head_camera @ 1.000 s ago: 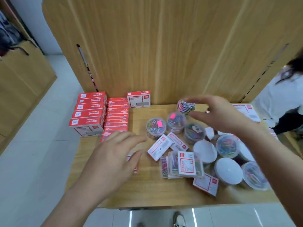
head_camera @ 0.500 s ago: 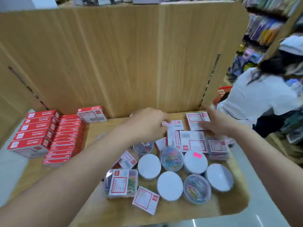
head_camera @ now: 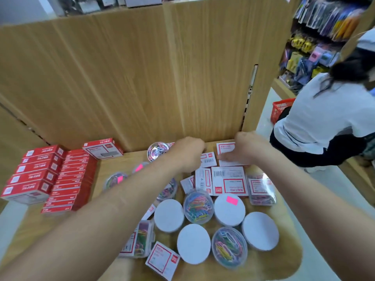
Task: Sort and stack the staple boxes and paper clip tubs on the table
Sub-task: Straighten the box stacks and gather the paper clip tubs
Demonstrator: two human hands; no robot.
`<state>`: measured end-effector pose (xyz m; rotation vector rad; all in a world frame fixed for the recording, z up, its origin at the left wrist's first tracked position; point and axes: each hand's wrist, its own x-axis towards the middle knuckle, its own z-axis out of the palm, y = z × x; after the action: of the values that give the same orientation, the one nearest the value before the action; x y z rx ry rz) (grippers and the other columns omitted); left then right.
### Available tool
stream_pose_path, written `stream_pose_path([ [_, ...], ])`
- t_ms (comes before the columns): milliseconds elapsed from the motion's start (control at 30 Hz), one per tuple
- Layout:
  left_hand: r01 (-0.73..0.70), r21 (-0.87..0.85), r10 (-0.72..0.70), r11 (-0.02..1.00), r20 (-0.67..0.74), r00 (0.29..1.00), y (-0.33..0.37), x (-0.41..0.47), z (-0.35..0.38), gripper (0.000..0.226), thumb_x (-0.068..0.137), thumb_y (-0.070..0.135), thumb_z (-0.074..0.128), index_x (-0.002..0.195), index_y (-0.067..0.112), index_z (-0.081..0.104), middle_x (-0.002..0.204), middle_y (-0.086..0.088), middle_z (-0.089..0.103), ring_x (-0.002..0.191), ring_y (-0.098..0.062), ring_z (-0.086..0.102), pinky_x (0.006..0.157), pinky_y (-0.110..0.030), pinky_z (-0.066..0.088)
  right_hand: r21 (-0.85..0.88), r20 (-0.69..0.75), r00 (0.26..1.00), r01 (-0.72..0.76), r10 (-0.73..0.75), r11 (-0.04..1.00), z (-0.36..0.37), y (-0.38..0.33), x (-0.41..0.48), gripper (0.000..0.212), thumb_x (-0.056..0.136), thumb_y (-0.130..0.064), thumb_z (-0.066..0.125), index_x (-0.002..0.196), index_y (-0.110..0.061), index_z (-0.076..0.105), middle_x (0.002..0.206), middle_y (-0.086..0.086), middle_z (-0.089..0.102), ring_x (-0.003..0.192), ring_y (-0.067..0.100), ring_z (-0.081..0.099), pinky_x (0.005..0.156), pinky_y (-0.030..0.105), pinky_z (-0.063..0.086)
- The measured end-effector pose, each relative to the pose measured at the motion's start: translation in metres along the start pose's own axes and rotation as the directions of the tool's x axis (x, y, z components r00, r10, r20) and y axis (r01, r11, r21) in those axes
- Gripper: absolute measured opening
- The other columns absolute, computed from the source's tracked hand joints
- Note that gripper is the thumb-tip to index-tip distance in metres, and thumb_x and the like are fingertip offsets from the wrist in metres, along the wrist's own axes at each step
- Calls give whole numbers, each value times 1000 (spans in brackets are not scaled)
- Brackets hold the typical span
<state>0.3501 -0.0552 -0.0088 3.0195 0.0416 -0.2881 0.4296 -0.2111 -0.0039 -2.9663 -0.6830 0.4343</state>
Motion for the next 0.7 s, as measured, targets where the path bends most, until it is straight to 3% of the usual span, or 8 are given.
stream_pose_path([
  [67,15,35,-15,999,-14,1000,-1,-2,2,15,80,4,54,85,14,64,88,-6,61,86,-30,59,64,-34,47,52,14,1000,-16,15,999,-4,-3,1,58,64,-70,67,75,-17,44,103,11,57,84,24,49,65,30,39],
  [133,-14,51,17,999,-62,998,0,-8,0,23,83,4,50,94,16,66,93,-7,57,92,-30,57,67,-34,45,85,36,999,-23,20,996,-7,-5,3,64,62,-67,71,91,-15,47,107,12,52,84,24,47,65,29,38],
  [233,-121,-33,115,992,-138,984,11,-22,-10,25,88,15,50,101,22,69,97,-4,57,95,-26,56,75,-38,48,192,47,999,-25,16,981,-9,-5,6,67,59,-59,78,98,-13,47,94,6,56,81,24,54,59,28,39],
  [300,-218,-67,211,974,-91,973,25,-29,-17,20,87,30,55,98,24,70,95,-1,61,93,-23,58,76,-38,50,325,-42,999,39,-27,945,-8,0,9,51,66,-45,79,95,-14,50,91,5,61,81,24,58,58,31,43],
  [400,-325,74,319,943,77,945,44,-30,-13,41,79,52,63,107,21,63,104,-1,63,100,-23,53,79,-38,50,512,-200,978,160,-64,844,-9,13,6,32,78,-21,74,103,-15,56,93,4,67,82,21,63,65,31,49],
  [500,-333,122,320,935,112,941,49,-21,-7,50,75,55,68,106,18,57,104,-1,60,100,-22,48,77,-35,47,790,-189,982,151,1,594,-8,34,-5,33,83,-11,71,114,-11,60,96,4,70,81,17,68,71,34,56],
  [600,-288,76,274,955,152,950,50,-13,-5,60,68,56,75,108,17,54,104,-3,59,102,-23,48,78,-34,45,963,-93,994,73,65,261,-3,55,-15,19,84,-9,69,102,-13,66,97,9,73,86,23,72,79,41,57],
  [700,-255,65,238,965,202,950,54,-6,-4,66,62,58,78,109,18,54,108,-4,59,102,-25,50,82,-35,47,999,8,999,-10,50,41,4,63,-24,7,88,-8,63,95,-7,62,97,16,72,79,20,72,64,30,58],
])
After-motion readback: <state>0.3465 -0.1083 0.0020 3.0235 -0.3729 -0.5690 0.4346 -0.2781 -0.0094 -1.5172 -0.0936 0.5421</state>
